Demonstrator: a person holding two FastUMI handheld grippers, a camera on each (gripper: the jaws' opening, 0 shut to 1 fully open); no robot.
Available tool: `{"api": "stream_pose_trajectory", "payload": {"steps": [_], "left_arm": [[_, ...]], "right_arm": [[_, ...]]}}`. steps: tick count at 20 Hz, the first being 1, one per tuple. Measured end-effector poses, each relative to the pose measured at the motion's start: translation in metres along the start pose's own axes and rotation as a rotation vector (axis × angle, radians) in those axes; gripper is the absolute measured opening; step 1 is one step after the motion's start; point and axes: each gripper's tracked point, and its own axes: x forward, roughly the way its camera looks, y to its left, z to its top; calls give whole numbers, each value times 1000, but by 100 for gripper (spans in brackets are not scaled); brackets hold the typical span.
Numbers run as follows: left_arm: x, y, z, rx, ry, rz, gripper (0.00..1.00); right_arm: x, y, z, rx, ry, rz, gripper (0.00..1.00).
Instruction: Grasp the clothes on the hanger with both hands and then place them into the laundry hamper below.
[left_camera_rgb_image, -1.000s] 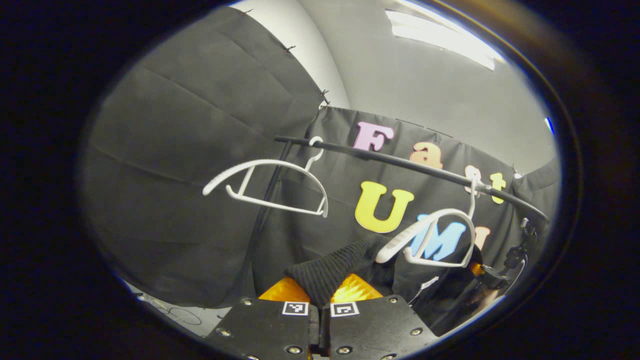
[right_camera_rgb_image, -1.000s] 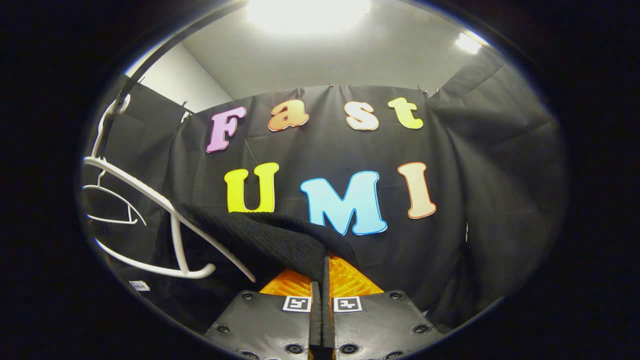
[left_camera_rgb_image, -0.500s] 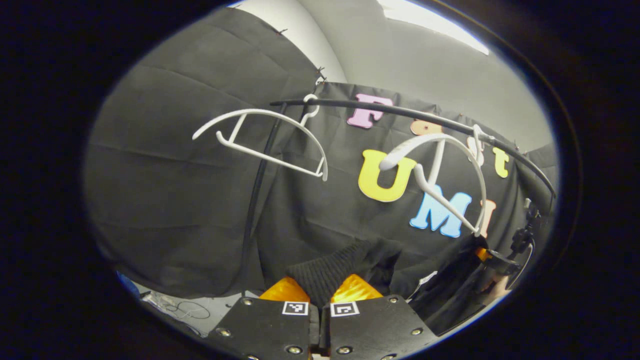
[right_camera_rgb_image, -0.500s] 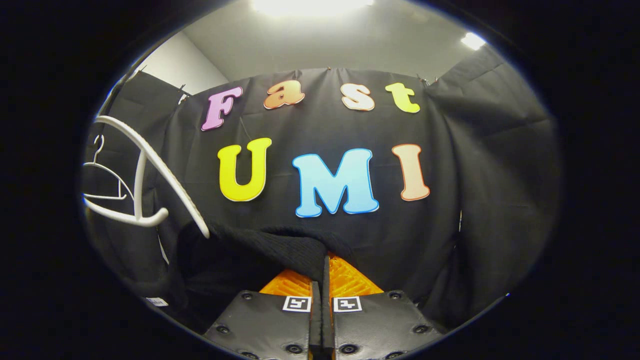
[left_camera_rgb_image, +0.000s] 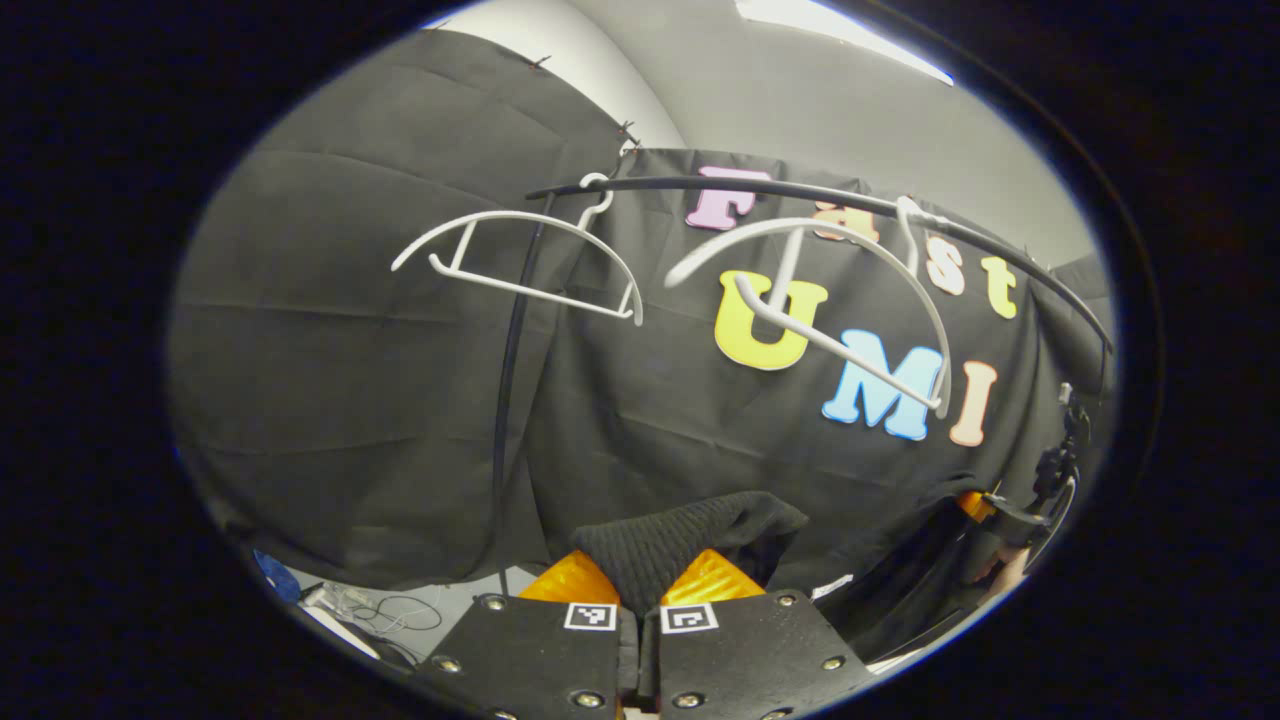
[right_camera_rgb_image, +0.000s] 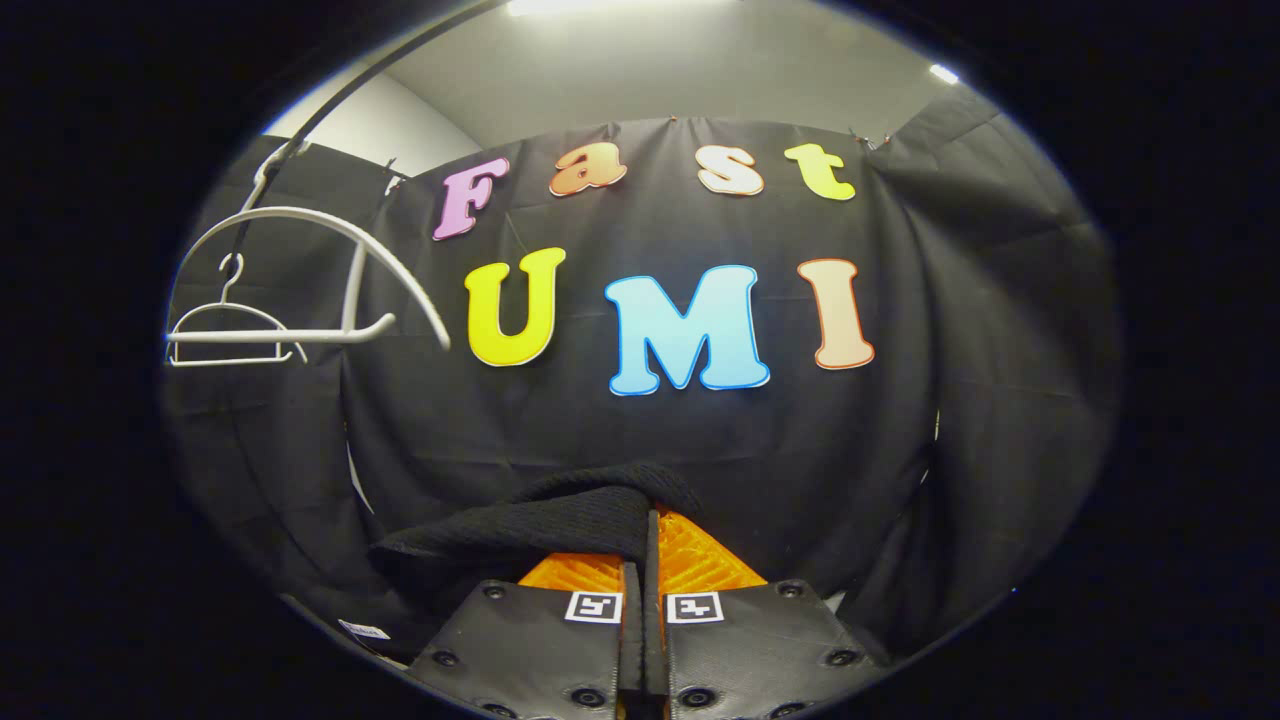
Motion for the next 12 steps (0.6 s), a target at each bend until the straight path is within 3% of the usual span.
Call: {"api": "stream_pose_trajectory", "payload": {"steps": [5, 8, 12], "left_arm": [[-19, -2, -44, 62, 89, -21, 1], [-16, -8, -66, 128, 151, -90, 1], [-11, -16, -102, 138, 235, -196, 1]], "right_arm": [[-47, 7, -41, 42, 113, 64, 2], [-79, 4, -72, 79, 206, 26, 2], [-125, 11, -113, 112, 330, -40, 2]]}}
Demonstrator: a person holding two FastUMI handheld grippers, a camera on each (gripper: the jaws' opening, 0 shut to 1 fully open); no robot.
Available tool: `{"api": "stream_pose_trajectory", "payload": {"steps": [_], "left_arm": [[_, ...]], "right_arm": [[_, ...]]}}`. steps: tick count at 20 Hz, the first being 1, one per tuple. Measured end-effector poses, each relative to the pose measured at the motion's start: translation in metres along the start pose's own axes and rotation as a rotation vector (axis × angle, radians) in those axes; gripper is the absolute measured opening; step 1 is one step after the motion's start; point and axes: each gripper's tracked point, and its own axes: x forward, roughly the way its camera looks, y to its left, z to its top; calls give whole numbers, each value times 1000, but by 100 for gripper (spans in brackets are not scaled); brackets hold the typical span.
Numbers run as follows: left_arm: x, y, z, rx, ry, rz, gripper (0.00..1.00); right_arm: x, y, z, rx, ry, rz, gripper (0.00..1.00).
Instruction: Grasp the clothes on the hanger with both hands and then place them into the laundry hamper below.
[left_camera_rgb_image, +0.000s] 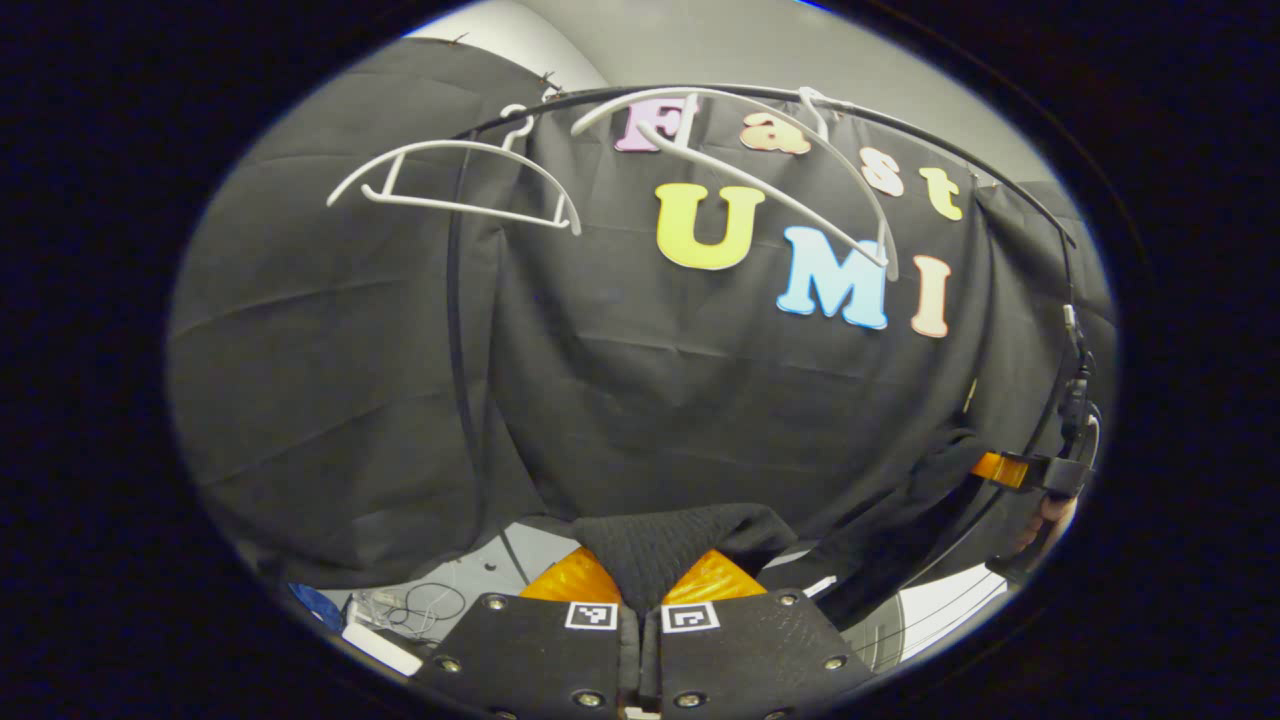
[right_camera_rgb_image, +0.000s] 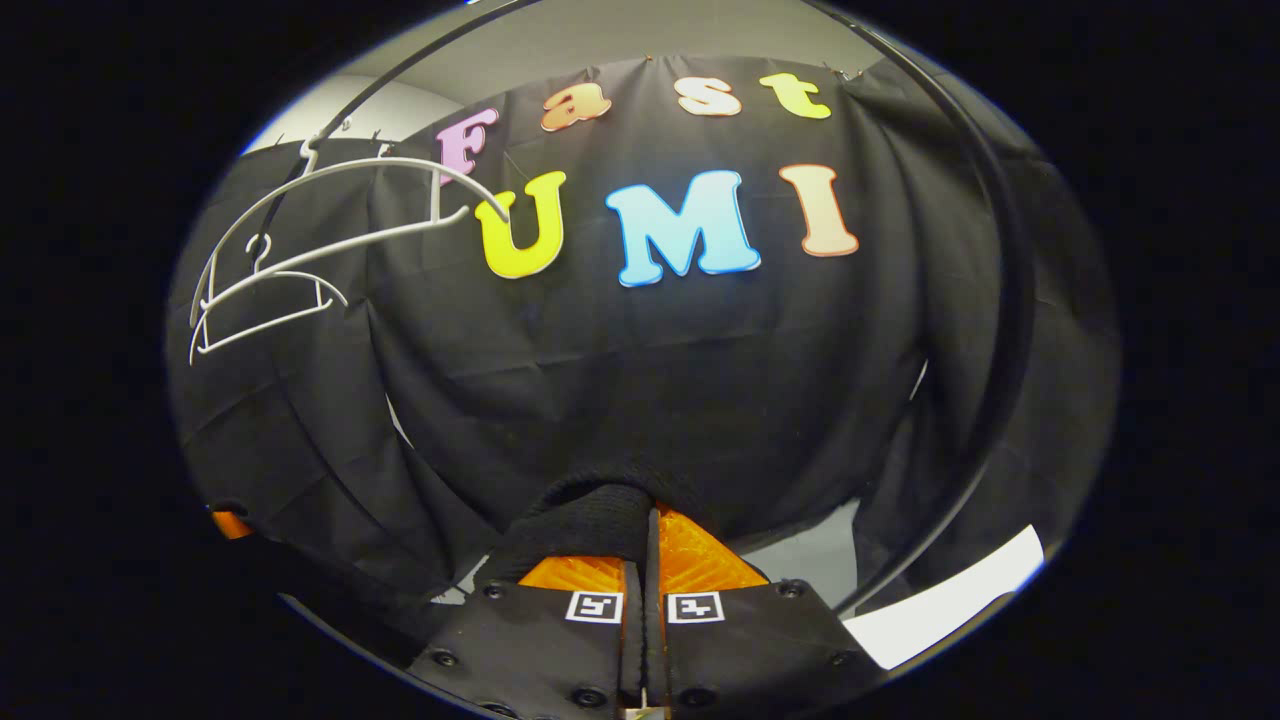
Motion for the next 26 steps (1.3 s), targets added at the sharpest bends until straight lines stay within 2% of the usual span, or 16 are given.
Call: {"api": "stream_pose_trajectory", "payload": {"steps": [7, 11, 19, 26], "left_arm": [[10, 1, -60, 53, 162, -177, 0], [12, 4, -95, 77, 234, -262, 0], [43, 2, -130, 148, 361, -346, 2], [66, 10, -179, 161, 450, -331, 2]], "right_arm": [[-55, 23, -69, 56, 126, -100, 2], [-65, 52, -112, 94, 228, -93, 2], [-58, 95, -168, 105, 400, -49, 2], [-40, 95, -201, 109, 507, -62, 2]]}}
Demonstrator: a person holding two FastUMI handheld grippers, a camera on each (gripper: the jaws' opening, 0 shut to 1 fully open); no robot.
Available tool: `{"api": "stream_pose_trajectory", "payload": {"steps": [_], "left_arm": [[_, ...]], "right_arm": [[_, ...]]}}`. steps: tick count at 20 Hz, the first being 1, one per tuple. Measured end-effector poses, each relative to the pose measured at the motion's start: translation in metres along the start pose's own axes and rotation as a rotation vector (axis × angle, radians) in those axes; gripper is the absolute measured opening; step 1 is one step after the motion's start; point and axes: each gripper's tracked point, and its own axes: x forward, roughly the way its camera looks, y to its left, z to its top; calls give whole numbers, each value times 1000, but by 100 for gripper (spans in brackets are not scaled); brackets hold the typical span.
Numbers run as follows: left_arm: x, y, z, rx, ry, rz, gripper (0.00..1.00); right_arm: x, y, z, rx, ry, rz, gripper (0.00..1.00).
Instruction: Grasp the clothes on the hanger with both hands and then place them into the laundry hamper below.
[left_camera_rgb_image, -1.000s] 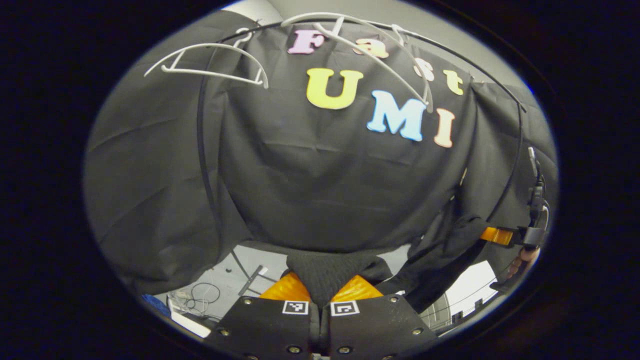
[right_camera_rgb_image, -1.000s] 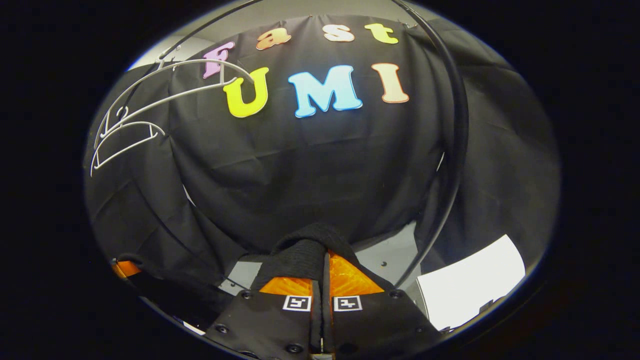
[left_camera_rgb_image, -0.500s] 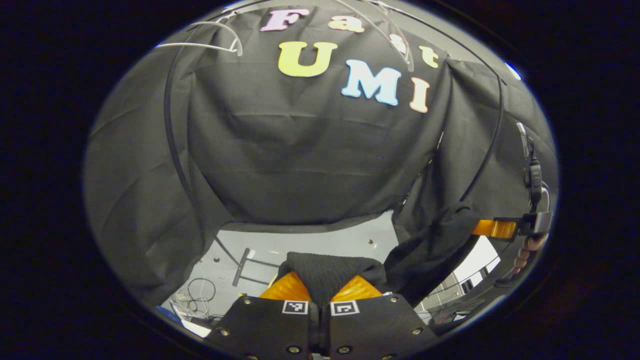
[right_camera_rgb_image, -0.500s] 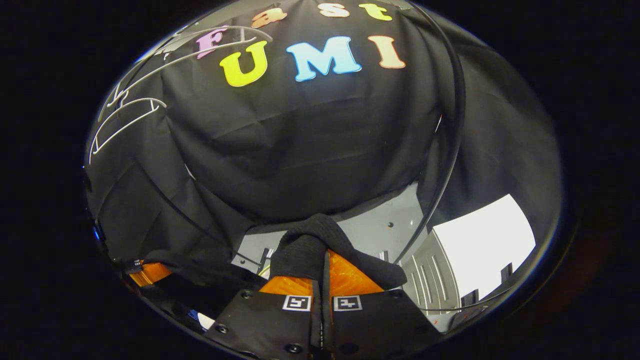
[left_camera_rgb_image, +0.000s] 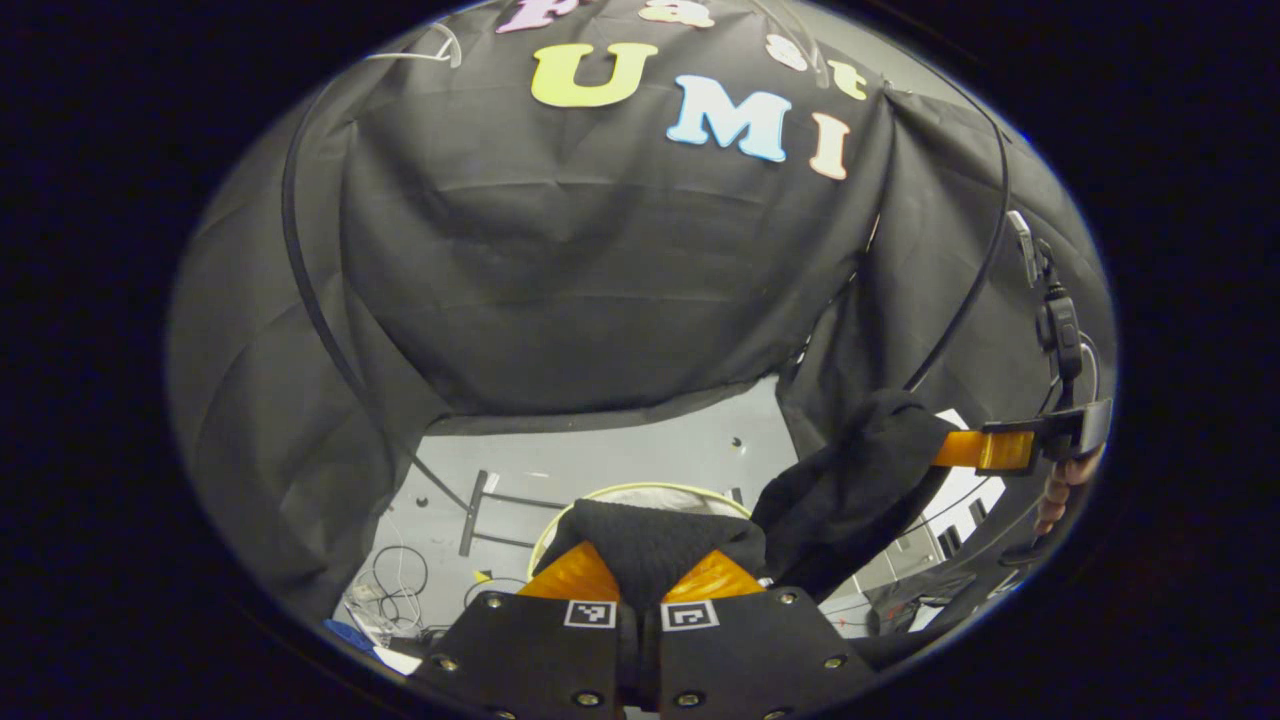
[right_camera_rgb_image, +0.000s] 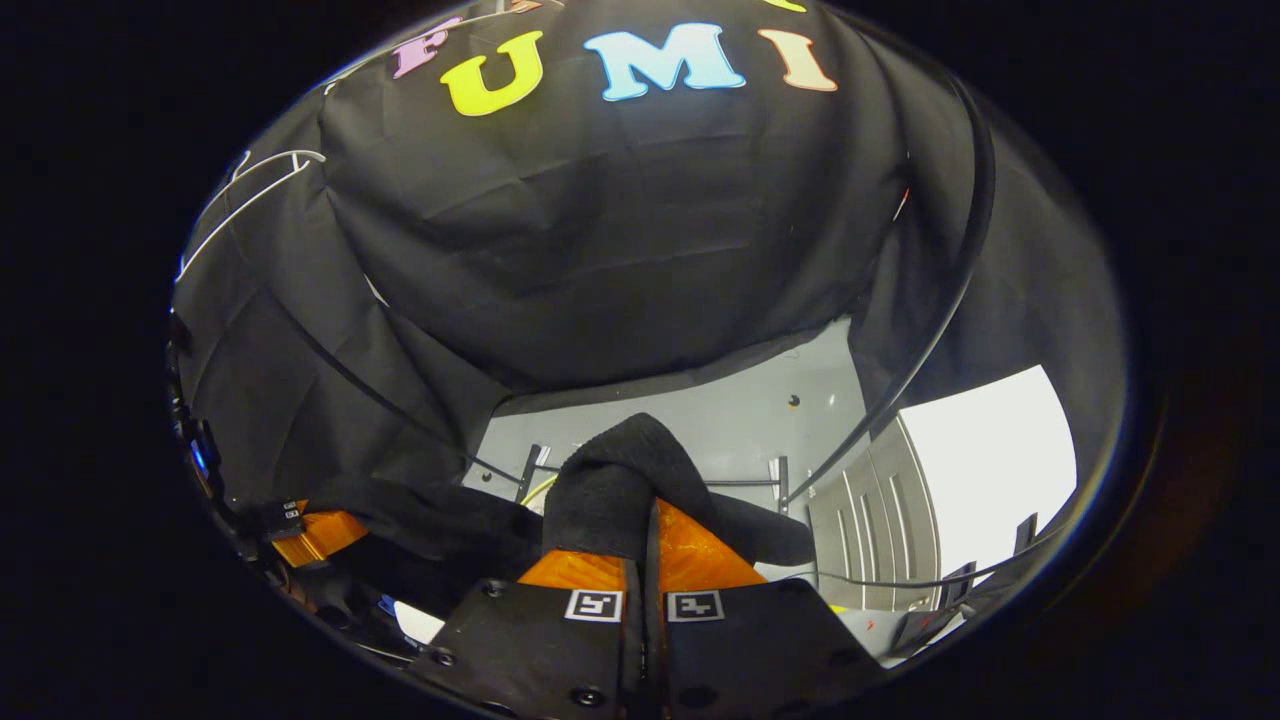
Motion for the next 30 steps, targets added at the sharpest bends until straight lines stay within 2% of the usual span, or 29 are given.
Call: {"api": "stream_pose_trajectory", "payload": {"steps": [1, 8, 9, 13, 14, 15, 16, 17, 19, 23, 24, 25, 27, 30], "left_arm": [[5, 1, 1, -9, 2, 6, 2], [24, 7, 11, 17, 26, 37, 2], [28, 11, 11, 25, 31, 45, 3], [28, 23, 2, 35, 58, 66, 2], [30, 29, 0, 44, 66, 82, 2], [30, 34, -1, 49, 69, 94, 5], [29, 37, -4, 46, 70, 100, 12], [25, 38, 0, 37, 65, 97, 24], [29, 36, 2, 8, 57, 81, 48], [24, 44, 0, -15, 55, 122, 96], [19, 44, -4, -29, 58, 128, 96], [15, 42, -4, -47, 50, 125, 96], [6, 34, -4, -77, 31, 110, 96], [-14, 28, -5, -67, 11, 136, 96]], "right_arm": [[4, -1, -3, 2, 10, -2, 0], [18, -8, -9, 6, 51, -24, 4], [19, -8, -9, 7, 54, -28, 1], [23, -5, -17, 18, 80, -22, 8], [23, -4, -19, 24, 90, -20, 5], [22, -3, -22, 31, 92, -18, 16], [22, -1, -21, 36, 91, -14, 19], [22, 1, -22, 36, 91, -6, 25], [20, 2, -23, 18, 91, -10, 65], [6, -4, -17, -5, 51, -30, 95], [2, -6, -14, -2, 41, -31, 93], [-2, -9, -12, -1, 29, -32, 98], [-13, -17, -7, -2, -1, -41, 98], [-31, -35, 5, 17, -57, -49, 98]]}}
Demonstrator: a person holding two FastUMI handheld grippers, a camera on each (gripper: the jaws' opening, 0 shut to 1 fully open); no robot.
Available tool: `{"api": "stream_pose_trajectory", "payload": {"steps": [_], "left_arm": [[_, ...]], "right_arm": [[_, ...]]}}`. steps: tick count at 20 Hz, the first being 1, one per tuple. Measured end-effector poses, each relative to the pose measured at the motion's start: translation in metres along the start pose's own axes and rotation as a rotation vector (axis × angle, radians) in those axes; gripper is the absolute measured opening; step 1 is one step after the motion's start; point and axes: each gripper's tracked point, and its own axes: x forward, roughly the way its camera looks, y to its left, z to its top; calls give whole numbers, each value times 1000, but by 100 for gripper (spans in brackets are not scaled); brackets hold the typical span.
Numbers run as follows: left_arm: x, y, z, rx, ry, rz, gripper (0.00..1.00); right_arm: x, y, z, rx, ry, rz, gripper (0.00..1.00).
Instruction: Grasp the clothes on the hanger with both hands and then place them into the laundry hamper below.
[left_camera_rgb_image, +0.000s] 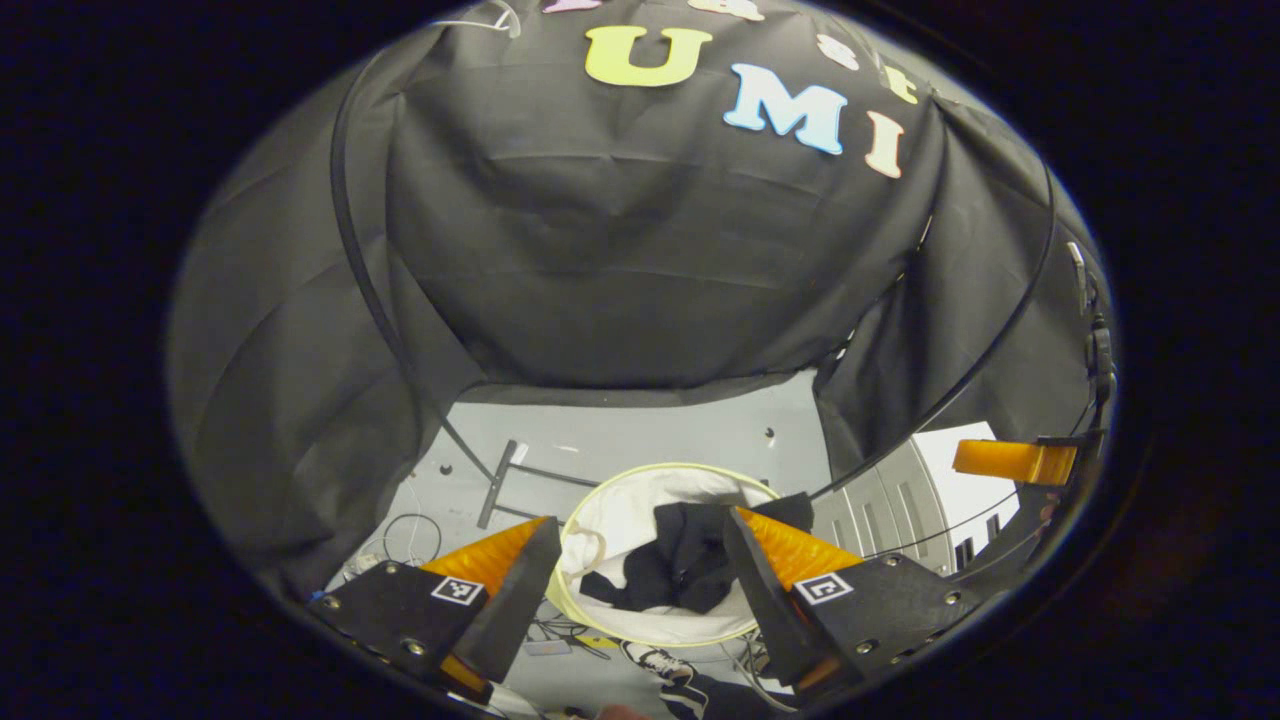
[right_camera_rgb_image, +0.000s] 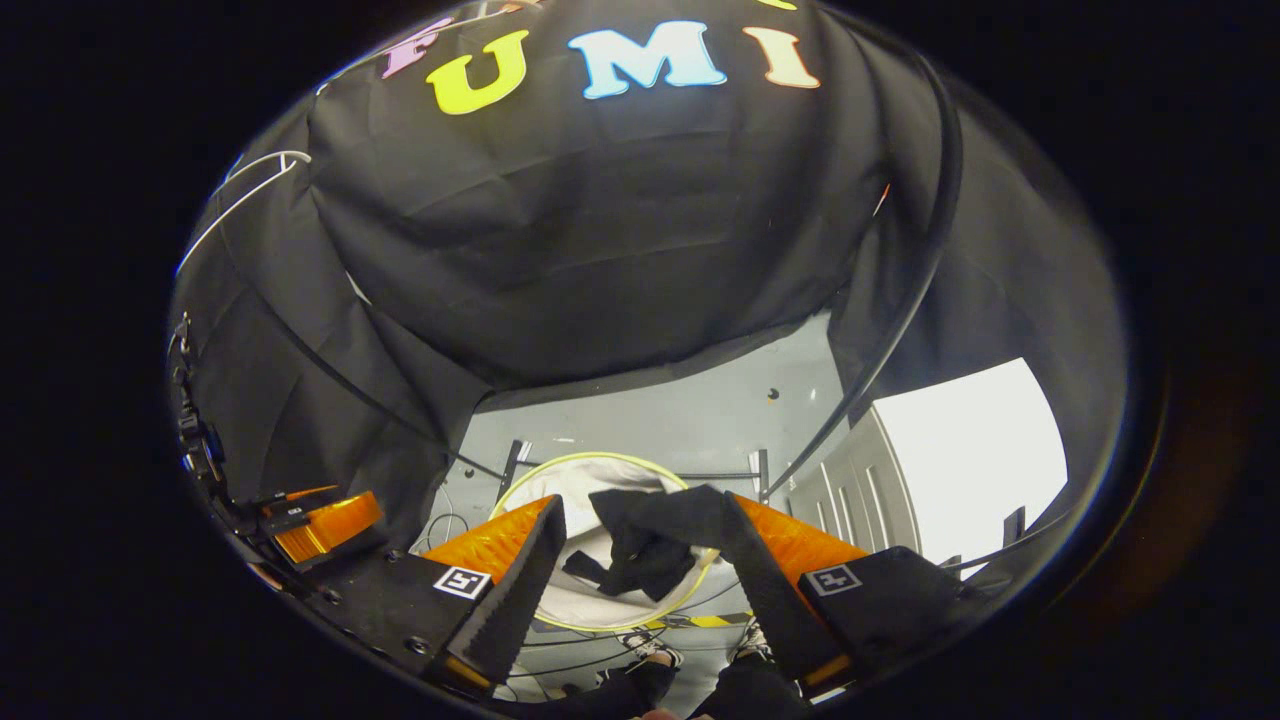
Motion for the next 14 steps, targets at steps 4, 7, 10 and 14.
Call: {"api": "stream_pose_trajectory", "payload": {"steps": [4, 7, 10, 14], "left_arm": [[-39, -25, 14, 29, -61, 33, 96], [-70, -52, 29, 34, -107, 68, 96], [-107, -80, 60, 34, -200, 116, 96], [-165, -117, 107, 24, -368, 187, 96]], "right_arm": [[-25, -33, 24, 9, -91, 0, 98], [-49, -61, 42, -20, -156, 13, 98], [-78, -88, 61, -46, -232, 32, 98], [-118, -113, 99, -91, -363, 64, 98]]}}
